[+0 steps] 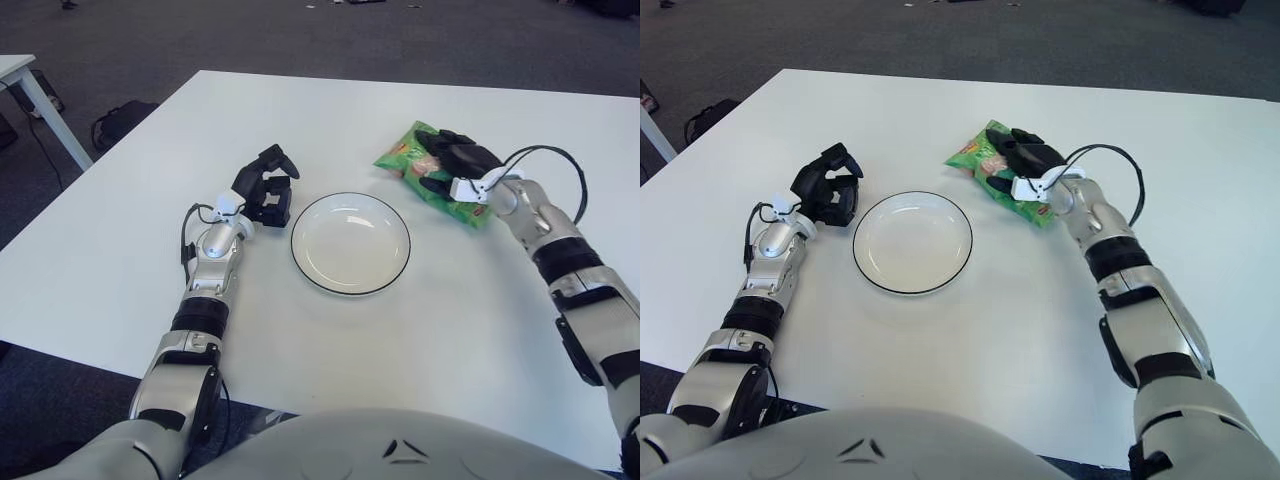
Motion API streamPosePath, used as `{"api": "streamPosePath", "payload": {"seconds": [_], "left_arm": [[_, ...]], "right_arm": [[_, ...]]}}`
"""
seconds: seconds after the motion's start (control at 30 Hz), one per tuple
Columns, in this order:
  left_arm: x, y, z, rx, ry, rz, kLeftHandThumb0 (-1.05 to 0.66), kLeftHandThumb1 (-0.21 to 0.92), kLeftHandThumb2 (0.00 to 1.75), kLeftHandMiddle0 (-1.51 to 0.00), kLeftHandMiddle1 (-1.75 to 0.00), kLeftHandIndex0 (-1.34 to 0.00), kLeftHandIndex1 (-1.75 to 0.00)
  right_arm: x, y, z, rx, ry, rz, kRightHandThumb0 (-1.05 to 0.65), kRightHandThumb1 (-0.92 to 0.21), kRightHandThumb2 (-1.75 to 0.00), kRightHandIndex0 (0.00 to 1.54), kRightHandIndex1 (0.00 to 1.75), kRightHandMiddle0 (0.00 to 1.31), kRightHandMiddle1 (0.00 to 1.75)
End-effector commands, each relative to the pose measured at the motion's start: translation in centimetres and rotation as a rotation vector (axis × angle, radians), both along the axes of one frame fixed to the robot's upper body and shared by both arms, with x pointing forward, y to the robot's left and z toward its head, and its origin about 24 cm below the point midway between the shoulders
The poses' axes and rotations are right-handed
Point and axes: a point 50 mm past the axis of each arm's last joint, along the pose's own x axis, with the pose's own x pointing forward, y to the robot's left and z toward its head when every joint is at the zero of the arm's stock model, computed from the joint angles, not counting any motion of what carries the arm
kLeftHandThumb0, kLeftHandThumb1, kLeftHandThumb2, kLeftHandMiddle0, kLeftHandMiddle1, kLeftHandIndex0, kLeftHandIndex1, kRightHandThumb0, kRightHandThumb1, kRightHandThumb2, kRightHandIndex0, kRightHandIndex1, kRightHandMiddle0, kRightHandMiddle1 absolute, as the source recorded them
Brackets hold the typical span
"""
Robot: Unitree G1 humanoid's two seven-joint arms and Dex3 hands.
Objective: Put the snack into the plate.
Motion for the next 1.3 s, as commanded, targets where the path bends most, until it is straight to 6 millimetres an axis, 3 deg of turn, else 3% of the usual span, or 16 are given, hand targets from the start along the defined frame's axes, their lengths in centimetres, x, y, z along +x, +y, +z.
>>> {"api": "streamPosePath", "payload": {"seconds": [0.0,0.43,0.8,1.27], "left_arm": [[-3.1,0.0,-5.3,-0.034,0.188,0.023,-0.46,0.37,1.25,-1.09,-1.75,-0.57,-1.75],[-3.2,0.3,-5.5,-0.045,0.204,0.007,-0.46,0.37,1.25,-1.08,-1.75,-0.57,-1.75],[-3.1,0.4,-5.6,-0.034,0.223,0.013,-0.46,0.37,1.25,-1.07,-1.75,-0.57,-1.75],[-3.1,0.4,-5.8,-0.026,0.233,0.025,-0.47,0.34,1.28,-1.08,-1.75,-0.59,-1.75]], "right_arm": [[-1.8,-1.8,-1.8,-0.057,0.097,0.008,-1.05,-0.92,-0.94,0.00,0.00,0.00,0.20],[-2.9,-3.2,-0.3,-0.144,0.182,0.189,-1.03,-0.92,-0.88,0.00,0.00,0.00,0.39],[-3.3,-3.7,0.5,-0.151,0.128,0.234,-1.00,-0.92,-0.85,0.01,0.00,0.00,0.52],[-3.4,-3.4,0.9,-0.005,-0.229,0.217,-0.96,-0.92,-0.88,0.09,0.05,0.00,0.53]]}}
